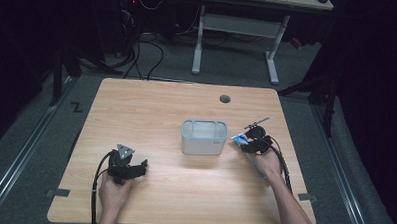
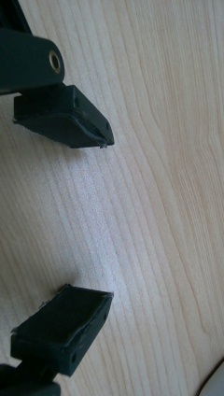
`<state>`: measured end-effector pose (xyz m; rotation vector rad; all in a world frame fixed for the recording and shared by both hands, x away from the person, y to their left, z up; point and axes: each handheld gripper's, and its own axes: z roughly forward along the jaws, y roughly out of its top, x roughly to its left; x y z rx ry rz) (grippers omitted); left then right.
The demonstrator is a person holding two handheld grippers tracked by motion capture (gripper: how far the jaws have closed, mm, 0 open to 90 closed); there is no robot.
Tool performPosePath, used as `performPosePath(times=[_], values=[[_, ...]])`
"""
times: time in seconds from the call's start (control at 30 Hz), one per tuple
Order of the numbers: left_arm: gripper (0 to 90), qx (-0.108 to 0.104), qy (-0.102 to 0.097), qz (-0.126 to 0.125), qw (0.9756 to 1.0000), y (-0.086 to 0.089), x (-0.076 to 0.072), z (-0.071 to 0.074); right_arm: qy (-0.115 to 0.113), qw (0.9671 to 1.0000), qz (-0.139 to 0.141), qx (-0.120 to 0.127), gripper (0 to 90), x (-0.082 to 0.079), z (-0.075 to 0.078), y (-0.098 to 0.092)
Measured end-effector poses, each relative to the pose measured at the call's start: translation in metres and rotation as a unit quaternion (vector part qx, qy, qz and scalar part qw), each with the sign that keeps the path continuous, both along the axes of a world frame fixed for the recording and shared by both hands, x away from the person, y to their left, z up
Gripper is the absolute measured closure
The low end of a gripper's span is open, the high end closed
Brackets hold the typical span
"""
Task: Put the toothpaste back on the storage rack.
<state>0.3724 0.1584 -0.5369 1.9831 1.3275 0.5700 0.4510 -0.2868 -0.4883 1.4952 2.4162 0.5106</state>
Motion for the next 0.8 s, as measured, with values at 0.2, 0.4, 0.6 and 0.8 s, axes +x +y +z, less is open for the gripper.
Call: performPosePath(times=[0.2,0.4,0.6,0.8], values=[[21.1,0.000,0.000,0.000,1.0000,0.000,0.000,0.000,-0.001,0.9999,0.003,0.013,71.4,-0.002,0.005,-0.005],[21.1,0.000,0.000,0.000,1.0000,0.000,0.000,0.000,-0.013,0.9996,0.007,0.025,71.9,-0.006,0.013,-0.008],[21.1,0.000,0.000,0.000,1.0000,0.000,0.000,0.000,-0.024,0.9991,0.010,0.035,72.4,-0.011,0.022,-0.012],[21.1,0.000,0.000,0.000,1.0000,0.000,0.000,0.000,-0.032,0.9984,0.013,0.044,73.1,-0.016,0.030,-0.014]])
